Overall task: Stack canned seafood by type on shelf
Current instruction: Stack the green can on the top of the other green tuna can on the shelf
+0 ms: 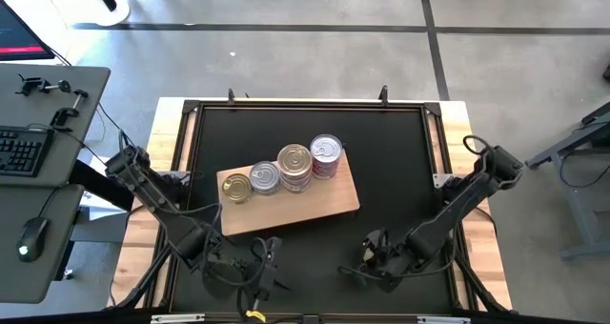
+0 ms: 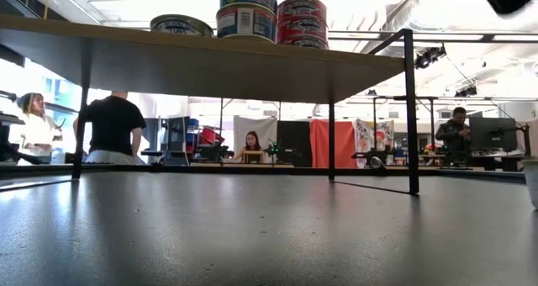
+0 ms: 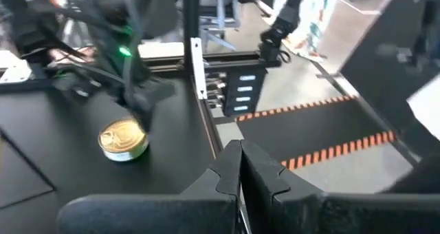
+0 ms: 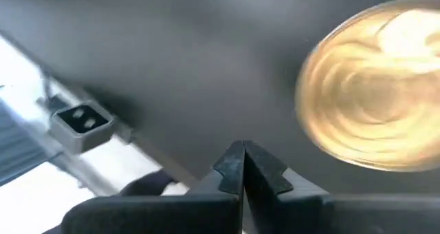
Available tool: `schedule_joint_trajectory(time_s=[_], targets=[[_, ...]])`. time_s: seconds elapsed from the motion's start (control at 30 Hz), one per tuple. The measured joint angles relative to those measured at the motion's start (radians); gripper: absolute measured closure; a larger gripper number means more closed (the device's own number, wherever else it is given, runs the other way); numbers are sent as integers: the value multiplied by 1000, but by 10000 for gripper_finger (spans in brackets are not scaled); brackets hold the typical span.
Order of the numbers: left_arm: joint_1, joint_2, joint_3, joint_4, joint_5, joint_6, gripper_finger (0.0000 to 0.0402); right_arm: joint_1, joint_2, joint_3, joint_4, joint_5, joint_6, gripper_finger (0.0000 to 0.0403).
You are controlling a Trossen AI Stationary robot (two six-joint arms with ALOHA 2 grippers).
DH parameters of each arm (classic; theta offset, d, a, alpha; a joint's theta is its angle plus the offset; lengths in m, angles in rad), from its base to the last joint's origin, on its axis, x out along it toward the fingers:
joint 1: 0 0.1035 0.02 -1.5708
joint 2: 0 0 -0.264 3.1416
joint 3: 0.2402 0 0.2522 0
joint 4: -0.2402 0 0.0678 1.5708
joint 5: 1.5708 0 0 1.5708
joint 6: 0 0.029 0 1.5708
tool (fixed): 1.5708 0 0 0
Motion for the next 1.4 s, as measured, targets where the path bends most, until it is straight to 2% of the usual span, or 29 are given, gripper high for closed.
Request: schedule_joint_trajectory(time_s=[0.1,0.2,0.3,0.43,0.6,0.73,0.87,1.07,1.23,1.4], targets=[[13,0,0,1,30,46,401,-1,-2,97,-202,22,21,403],[31,16,0,42,22,59,401,-1,-2,128,-344,14,45,403],[48,68,0,153,17,52,401,-1,-2,102,-428,-15,107,403],[63,177,0,368,26,45,401,-16,-8,1,-444,-115,153,403],[72,328,-2,551,39,-11,402,-50,-47,-133,-355,-104,133,403],[80,413,-2,608,40,-108,401,-87,-69,-224,-235,-99,67,403],[81,474,-2,597,43,-184,401,-100,-68,-273,-75,-78,-9,403],[69,524,-2,537,43,-226,402,-86,-68,-279,14,-50,-34,403],[65,524,-2,411,24,-360,402,-65,-54,-278,152,19,-27,403],[65,524,-2,388,11,-385,401,-61,-2,-278,316,74,-24,403]])
